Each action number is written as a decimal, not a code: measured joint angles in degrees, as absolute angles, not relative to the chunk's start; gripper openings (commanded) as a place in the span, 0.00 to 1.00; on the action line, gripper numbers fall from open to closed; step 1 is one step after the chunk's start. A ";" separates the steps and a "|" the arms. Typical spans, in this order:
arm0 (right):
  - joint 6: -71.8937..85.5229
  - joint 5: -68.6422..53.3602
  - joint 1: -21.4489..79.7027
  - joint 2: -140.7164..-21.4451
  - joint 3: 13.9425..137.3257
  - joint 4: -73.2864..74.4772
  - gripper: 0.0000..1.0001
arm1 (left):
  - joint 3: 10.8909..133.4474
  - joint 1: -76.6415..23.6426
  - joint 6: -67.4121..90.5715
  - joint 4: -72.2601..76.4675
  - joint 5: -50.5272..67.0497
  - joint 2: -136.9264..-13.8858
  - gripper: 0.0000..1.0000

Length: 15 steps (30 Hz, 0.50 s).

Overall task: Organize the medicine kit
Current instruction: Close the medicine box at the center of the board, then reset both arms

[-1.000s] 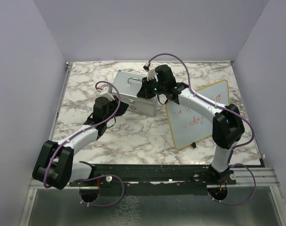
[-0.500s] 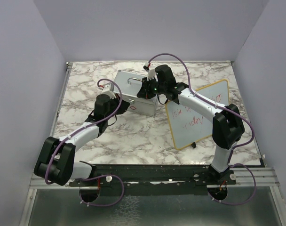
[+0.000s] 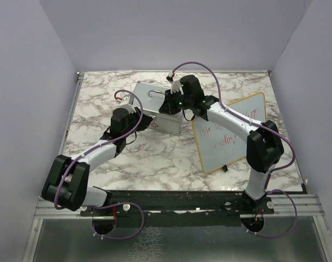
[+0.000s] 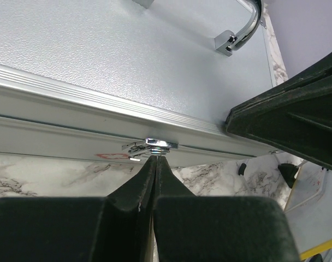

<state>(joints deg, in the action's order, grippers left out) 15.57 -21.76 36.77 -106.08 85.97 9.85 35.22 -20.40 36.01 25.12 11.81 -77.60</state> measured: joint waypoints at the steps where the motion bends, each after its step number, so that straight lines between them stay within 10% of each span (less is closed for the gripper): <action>1: 15.57 -21.76 36.77 -106.08 85.97 9.85 0.05 | 35.22 -20.43 36.01 25.36 11.81 -77.60 0.00; 15: 15.57 -21.76 36.77 -106.08 85.97 9.85 0.05 | 36.29 -20.75 35.97 26.96 12.16 -79.05 0.00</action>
